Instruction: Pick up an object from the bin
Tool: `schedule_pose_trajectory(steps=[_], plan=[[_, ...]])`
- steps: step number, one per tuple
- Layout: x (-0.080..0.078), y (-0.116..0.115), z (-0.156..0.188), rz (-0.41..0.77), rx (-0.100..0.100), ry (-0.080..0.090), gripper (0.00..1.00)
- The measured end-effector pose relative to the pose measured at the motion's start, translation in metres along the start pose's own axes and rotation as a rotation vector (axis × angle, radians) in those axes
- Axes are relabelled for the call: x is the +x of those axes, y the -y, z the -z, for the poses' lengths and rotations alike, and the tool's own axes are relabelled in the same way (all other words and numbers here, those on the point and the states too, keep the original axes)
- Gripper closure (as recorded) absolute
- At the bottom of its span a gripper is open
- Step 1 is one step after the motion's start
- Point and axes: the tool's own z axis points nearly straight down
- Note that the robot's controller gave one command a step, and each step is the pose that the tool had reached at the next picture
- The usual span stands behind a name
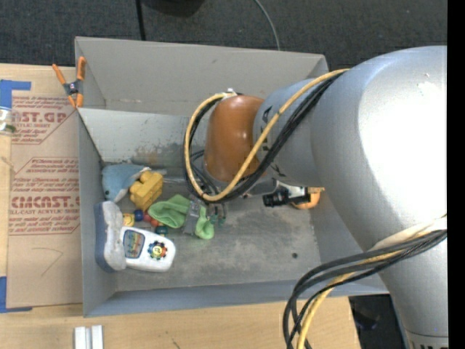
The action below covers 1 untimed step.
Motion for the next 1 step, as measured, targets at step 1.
schedule_pose_trajectory(steps=[1], plan=[[0.0002, -0.0001, 0.0019, 0.000, 0.000, 0.000, 1.00]])
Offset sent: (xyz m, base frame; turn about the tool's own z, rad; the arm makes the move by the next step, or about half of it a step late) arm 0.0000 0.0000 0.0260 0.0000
